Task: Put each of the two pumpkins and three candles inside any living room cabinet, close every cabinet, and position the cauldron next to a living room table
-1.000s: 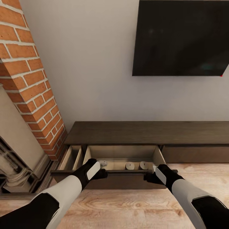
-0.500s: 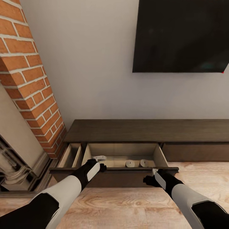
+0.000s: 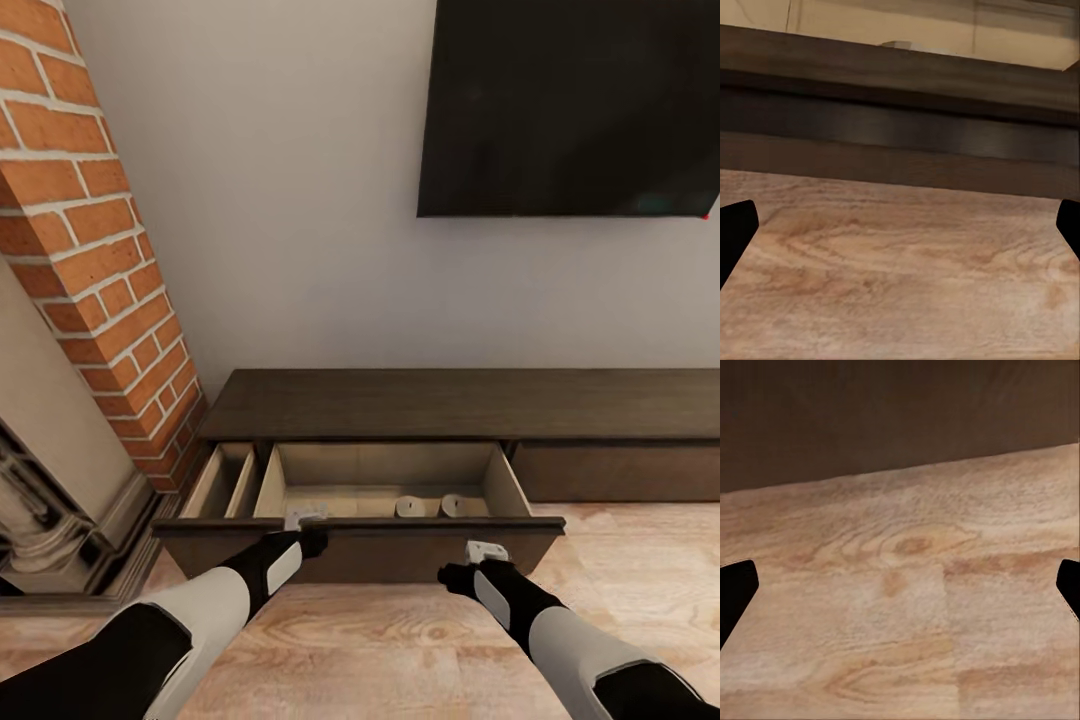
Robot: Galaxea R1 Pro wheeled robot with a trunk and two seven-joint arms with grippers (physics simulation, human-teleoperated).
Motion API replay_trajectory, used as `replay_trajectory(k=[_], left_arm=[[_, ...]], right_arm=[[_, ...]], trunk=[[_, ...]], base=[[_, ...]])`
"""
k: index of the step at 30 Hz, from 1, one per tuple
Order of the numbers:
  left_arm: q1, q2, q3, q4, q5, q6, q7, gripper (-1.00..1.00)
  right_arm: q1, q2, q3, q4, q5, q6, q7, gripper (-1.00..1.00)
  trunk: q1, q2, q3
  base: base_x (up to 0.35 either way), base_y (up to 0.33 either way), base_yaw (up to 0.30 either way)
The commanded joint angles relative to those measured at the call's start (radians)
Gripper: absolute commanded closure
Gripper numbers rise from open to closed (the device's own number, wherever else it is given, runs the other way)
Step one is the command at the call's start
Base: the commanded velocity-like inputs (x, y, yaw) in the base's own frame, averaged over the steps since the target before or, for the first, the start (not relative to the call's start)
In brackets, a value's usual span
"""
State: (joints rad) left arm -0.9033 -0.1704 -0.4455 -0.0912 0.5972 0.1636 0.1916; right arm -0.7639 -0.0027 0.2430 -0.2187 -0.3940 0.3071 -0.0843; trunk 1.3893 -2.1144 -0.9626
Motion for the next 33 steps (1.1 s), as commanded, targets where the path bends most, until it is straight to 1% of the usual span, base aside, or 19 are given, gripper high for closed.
replay_trajectory(k=[1,3,4,6,12,13,14,17,20,22,23,27,29,30,33], left_arm=[[0.000,0.000,-0.009,0.002,0.004,0.001,0.002,-1.00],[0.000,0.000,-0.009,0.013,-0.019,-0.018,-0.007,-1.00],[0.000,0.000,-0.008,0.018,-0.045,-0.070,-0.011,-1.00],[0.003,0.000,-0.007,0.020,-0.057,-0.132,-0.013,-1.00],[0.005,0.000,-0.007,0.023,-0.065,-0.202,-0.014,-1.00],[0.007,0.000,-0.007,0.023,-0.066,-0.226,-0.014,-1.00],[0.009,0.000,-0.007,0.023,-0.066,-0.235,-0.014,-1.00],[0.043,0.001,-0.007,0.022,-0.067,-0.310,-0.014,-1.00],[0.060,0.001,-0.007,0.022,-0.069,-0.351,-0.014,-1.00],[0.066,0.001,-0.007,0.022,-0.071,-0.366,-0.014,-1.00],[0.069,0.002,-0.007,0.023,-0.084,-0.375,-0.014,-1.00],[0.072,0.002,-0.007,0.032,-0.115,-0.379,-0.014,-1.00],[0.073,0.002,-0.007,0.051,-0.146,-0.381,-0.014,-1.00],[0.073,0.002,-0.007,0.062,-0.168,-0.382,-0.014,-1.00],[0.075,0.002,-0.007,0.068,-0.178,-0.384,-0.014,-1.00]], right_arm=[[0.001,0.003,0.023,-0.002,-0.009,-0.002,-0.007,-1.00],[0.005,0.011,0.090,-0.002,-0.010,-0.036,-0.008,-1.00],[0.009,0.014,0.141,-0.002,-0.012,-0.075,-0.009,-1.00],[0.017,0.016,0.162,-0.002,-0.012,-0.103,-0.009,-1.00],[0.032,0.018,0.176,-0.002,-0.012,-0.152,-0.009,-1.00],[0.036,0.018,0.177,-0.002,-0.012,-0.175,-0.009,-1.00],[0.038,0.018,0.177,-0.002,-0.012,-0.185,-0.009,-1.00],[0.047,0.018,0.178,-0.002,-0.011,-0.239,-0.009,-1.00],[0.057,0.018,0.178,-0.002,-0.011,-0.271,-0.009,-1.00],[0.064,0.018,0.179,-0.002,-0.011,-0.294,-0.010,-1.00],[0.071,0.018,0.178,-0.002,-0.011,-0.326,-0.011,-1.00],[0.074,0.018,0.178,-0.001,-0.011,-0.358,-0.011,-1.00],[0.075,0.018,0.179,-0.001,-0.011,-0.376,-0.011,-1.00],[0.081,0.018,0.179,-0.001,-0.011,-0.403,-0.011,-1.00],[0.084,0.018,0.179,-0.001,-0.011,-0.449,-0.011,-1.00]], trunk=[[0.004,-0.008,-0.004],[0.011,-0.022,-0.010],[0.015,-0.029,-0.013],[0.023,-0.043,-0.020],[0.046,-0.085,-0.038],[0.046,-0.085,-0.038],[0.046,-0.085,-0.038],[0.046,-0.085,-0.038],[0.046,-0.085,-0.038],[0.054,-0.099,-0.045],[0.057,-0.106,-0.048],[0.073,-0.134,-0.060],[0.080,-0.148,-0.067],[0.084,-0.155,-0.070],[0.096,-0.176,-0.079]], base=[[0.000,0.000,0.000],[0.000,0.000,0.000],[0.000,0.000,0.000],[0.000,0.000,0.000],[0.000,0.000,0.000],[0.000,0.000,0.000],[0.000,0.000,0.000],[0.000,0.000,0.000],[0.000,0.000,0.000],[0.000,0.000,0.000],[0.000,0.000,0.000],[0.000,0.000,0.000],[0.000,0.000,0.000],[0.000,0.000,0.000],[0.000,0.000,0.000]])
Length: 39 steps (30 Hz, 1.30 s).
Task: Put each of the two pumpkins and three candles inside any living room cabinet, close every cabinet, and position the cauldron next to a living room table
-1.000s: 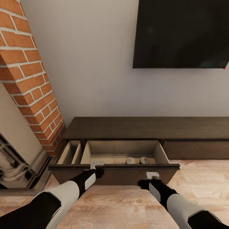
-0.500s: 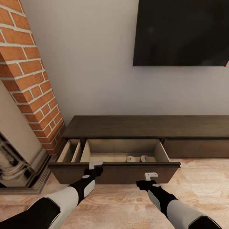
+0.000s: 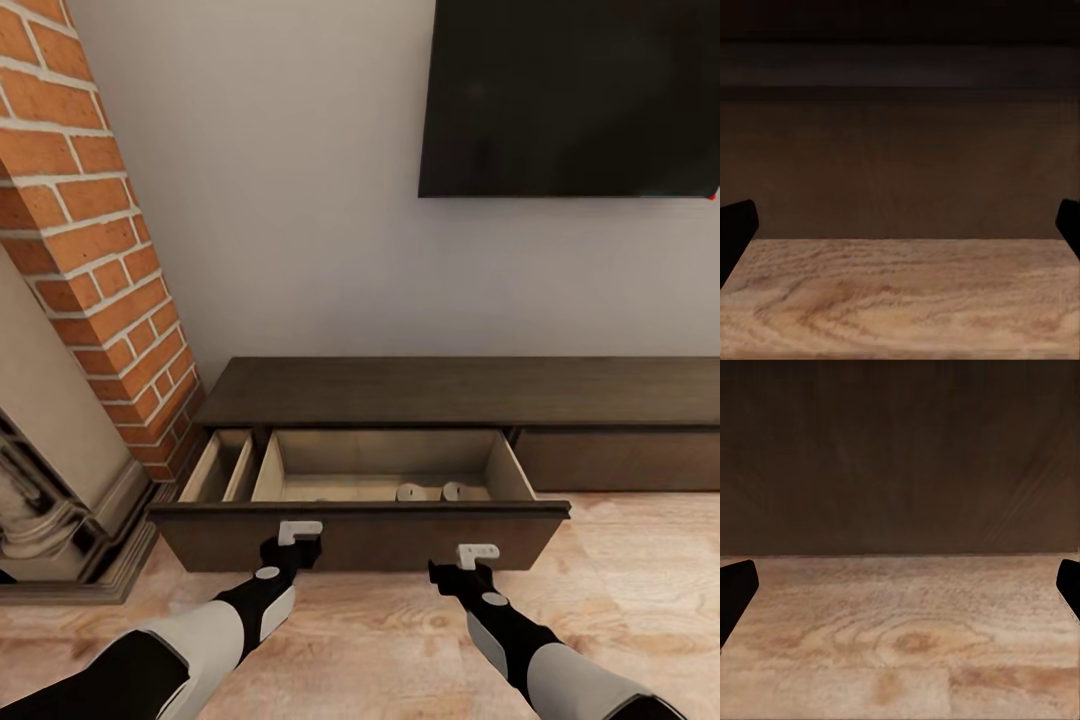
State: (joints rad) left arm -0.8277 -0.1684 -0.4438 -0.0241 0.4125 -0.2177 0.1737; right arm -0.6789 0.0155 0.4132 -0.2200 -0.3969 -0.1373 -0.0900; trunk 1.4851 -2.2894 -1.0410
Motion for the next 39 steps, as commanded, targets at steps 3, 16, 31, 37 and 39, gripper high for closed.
replay_trajectory(k=[3,16,31,37,39], left_arm=[[0.001,0.000,-0.009,0.004,0.003,-0.024,0.003,-1.00],[0.002,0.015,-0.006,0.001,0.003,-0.087,0.004,-1.00],[0.002,0.017,-0.007,0.000,0.002,-0.127,0.004,-1.00],[0.002,0.017,-0.007,-0.007,0.002,-0.130,0.004,-1.00],[0.002,0.017,-0.007,-0.008,0.002,-0.130,0.004,-1.00]], right_arm=[[0.000,0.000,0.009,0.001,-0.008,-0.031,-0.005,-1.00],[0.014,0.000,0.011,0.003,-0.007,-0.166,-0.005,-1.00],[0.015,-0.002,0.014,0.001,-0.008,-0.240,-0.005,-1.00],[0.014,-0.002,0.013,-0.006,-0.007,-0.251,-0.005,-1.00],[0.013,-0.002,0.013,-0.006,-0.006,-0.265,-0.005,-1.00]], trunk=[[0.011,-0.022,-0.010],[0.061,-0.113,-0.051],[0.115,-0.211,-0.099],[0.117,-0.212,-0.114],[0.117,-0.212,-0.114]], base=[[0.000,0.000,0.000],[0.000,0.000,0.000],[0.000,0.000,0.000],[0.000,0.000,0.000],[0.000,0.000,0.000]])
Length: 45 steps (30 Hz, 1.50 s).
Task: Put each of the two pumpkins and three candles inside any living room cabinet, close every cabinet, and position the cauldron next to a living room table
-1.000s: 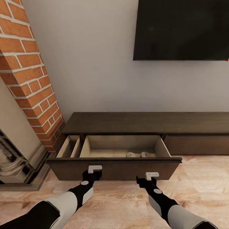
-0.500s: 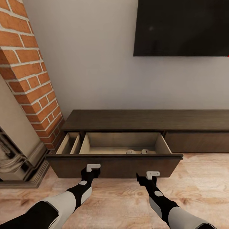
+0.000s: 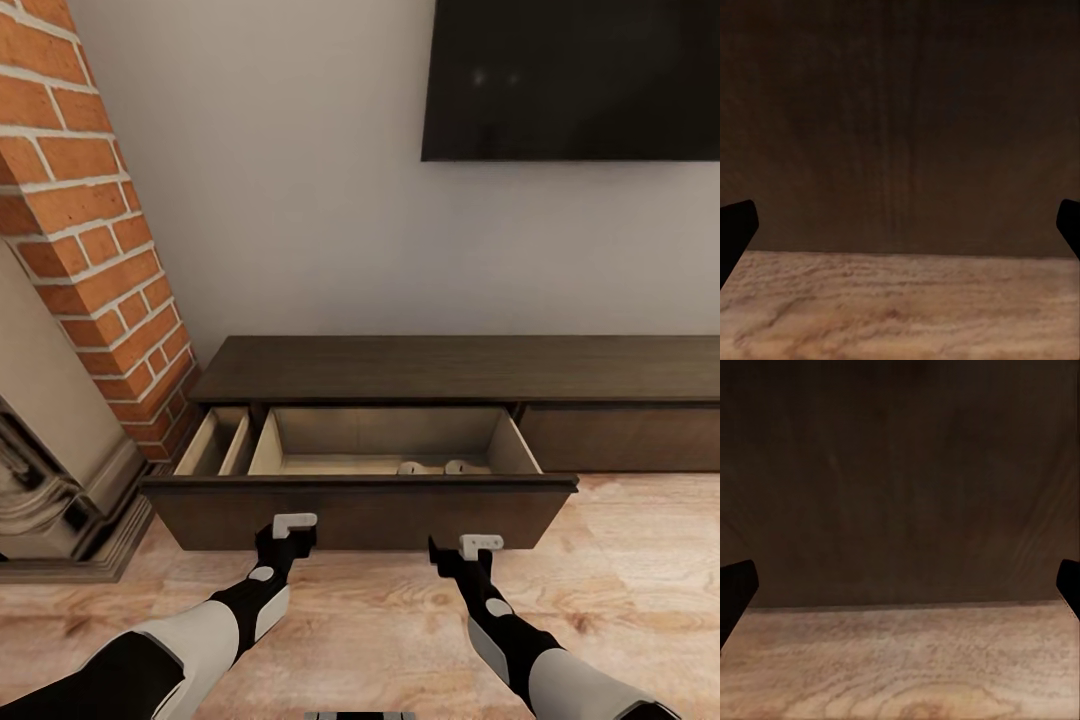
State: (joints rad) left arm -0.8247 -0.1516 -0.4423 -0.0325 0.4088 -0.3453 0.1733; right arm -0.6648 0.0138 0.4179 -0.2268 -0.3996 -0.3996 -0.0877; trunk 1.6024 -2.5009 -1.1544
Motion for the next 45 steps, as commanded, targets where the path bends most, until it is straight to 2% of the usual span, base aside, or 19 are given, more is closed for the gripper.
replay_trajectory(k=[1,3,9,13,21,34,36,42,45], left_arm=[[-0.001,0.000,-0.009,0.001,0.005,-0.003,0.005,-1.00],[-0.001,0.000,-0.009,0.000,0.005,-0.003,0.005,-1.00],[-0.001,0.000,-0.007,0.000,0.005,-0.003,0.005,-1.00],[-0.001,0.000,-0.007,0.000,0.005,-0.003,0.005,-1.00],[-0.001,0.003,-0.007,0.001,0.005,-0.003,0.005,-1.00],[-0.001,0.006,-0.007,0.001,0.005,-0.004,0.005,-1.00],[-0.001,0.006,-0.007,0.001,0.005,-0.004,0.005,-1.00],[-0.001,0.006,-0.006,0.000,0.005,-0.006,0.006,-1.00],[-0.001,0.006,-0.006,0.000,0.005,-0.006,0.006,-1.00]], right_arm=[[-0.001,0.000,0.009,0.000,-0.003,-0.019,-0.007,-1.00],[-0.001,-0.001,0.009,0.000,0.006,-0.044,-0.007,-1.00],[-0.001,-0.002,0.009,0.000,0.110,-0.082,-0.013,-1.00],[-0.001,-0.001,0.012,0.000,0.144,-0.098,-0.064,-1.00],[-0.001,0.000,0.026,0.003,0.156,-0.153,-0.111,-1.00],[-0.001,0.000,0.030,0.008,0.157,-0.158,-0.115,-1.00],[-0.001,0.000,0.030,0.009,0.157,-0.159,-0.115,-1.00],[-0.001,0.000,0.030,0.009,0.156,-0.159,-0.115,-1.00],[-0.001,0.000,0.030,0.009,0.156,-0.159,-0.115,-1.00]], trunk=[[0.000,0.000,-0.001],[0.000,0.000,-0.001],[0.000,0.000,-0.001],[0.000,0.000,-0.001],[0.000,0.000,-0.001],[0.000,0.000,-0.001],[0.001,-0.001,-0.009],[0.001,-0.001,-0.009],[0.002,-0.001,-0.020]], base=[[0.000,0.000,0.000],[0.000,0.000,0.000],[0.000,0.000,0.000],[0.000,0.000,0.000],[0.000,0.000,0.000],[0.000,0.000,0.000],[0.000,0.000,0.000],[0.000,0.000,0.000],[0.000,0.000,0.000]])
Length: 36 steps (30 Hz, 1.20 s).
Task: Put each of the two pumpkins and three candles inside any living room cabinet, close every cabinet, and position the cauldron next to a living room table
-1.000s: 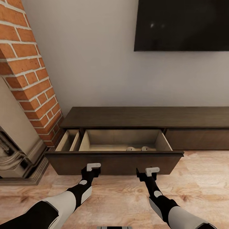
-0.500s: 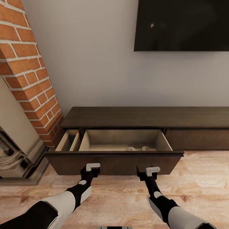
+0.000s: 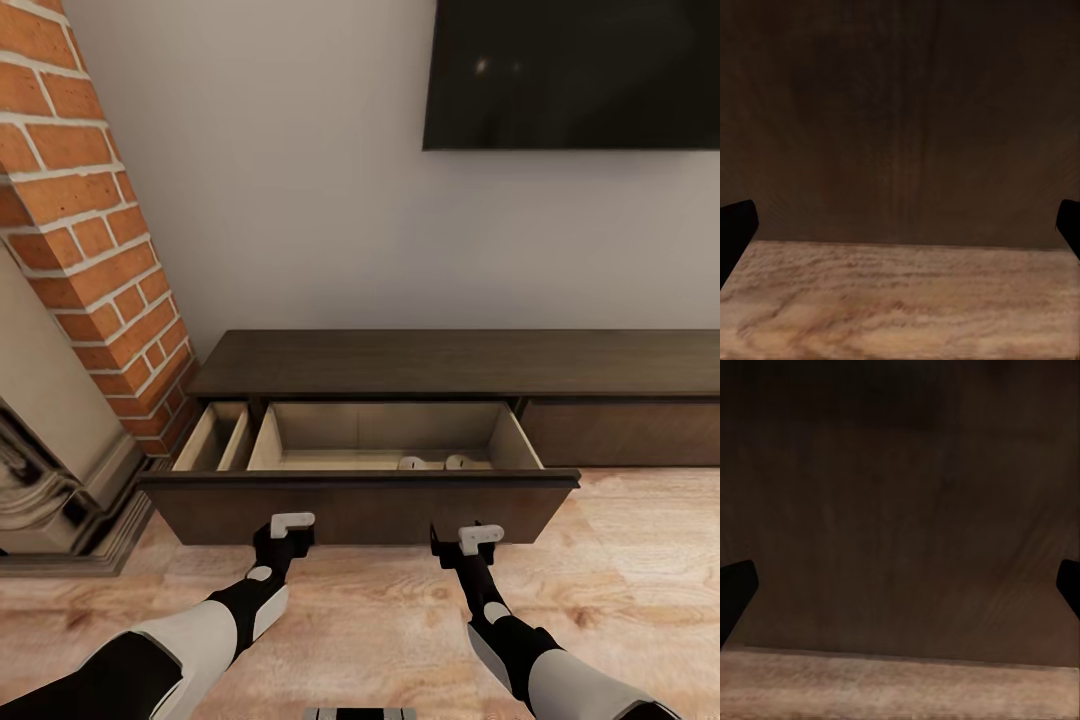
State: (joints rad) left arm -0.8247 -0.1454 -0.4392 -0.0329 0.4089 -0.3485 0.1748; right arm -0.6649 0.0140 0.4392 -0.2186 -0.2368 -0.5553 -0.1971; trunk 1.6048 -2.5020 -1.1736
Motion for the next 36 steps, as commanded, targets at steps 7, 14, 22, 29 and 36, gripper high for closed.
replay_trajectory(k=[7,14,22,29,36], left_arm=[[-0.001,0.000,-0.007,0.001,0.005,-0.003,0.005,-1.00],[-0.001,0.000,-0.007,0.001,0.005,-0.003,0.005,-1.00],[-0.001,0.005,-0.006,0.001,0.006,-0.003,0.006,-1.00],[-0.001,0.009,-0.006,0.000,0.007,-0.004,0.006,-1.00],[-0.001,0.009,-0.006,0.000,0.007,-0.004,0.006,-1.00]], right_arm=[[-0.001,0.000,0.007,0.001,-0.007,-0.003,-0.005,-1.00],[-0.001,0.000,0.007,0.001,-0.007,-0.003,-0.005,-1.00],[-0.001,0.000,0.008,0.001,-0.007,-0.003,-0.005,-1.00],[-0.001,0.000,0.007,0.001,-0.007,-0.003,-0.005,-1.00],[-0.001,0.000,0.008,0.001,-0.007,-0.003,-0.005,-1.00]], trunk=[[0.003,-0.002,-0.028],[0.005,-0.003,-0.043],[0.005,-0.003,-0.043],[0.005,-0.003,-0.043],[0.005,-0.003,-0.043]], base=[[0.000,0.000,0.000],[0.000,0.000,0.000],[0.001,0.000,0.000],[0.154,0.000,0.000],[0.095,0.000,0.000]])
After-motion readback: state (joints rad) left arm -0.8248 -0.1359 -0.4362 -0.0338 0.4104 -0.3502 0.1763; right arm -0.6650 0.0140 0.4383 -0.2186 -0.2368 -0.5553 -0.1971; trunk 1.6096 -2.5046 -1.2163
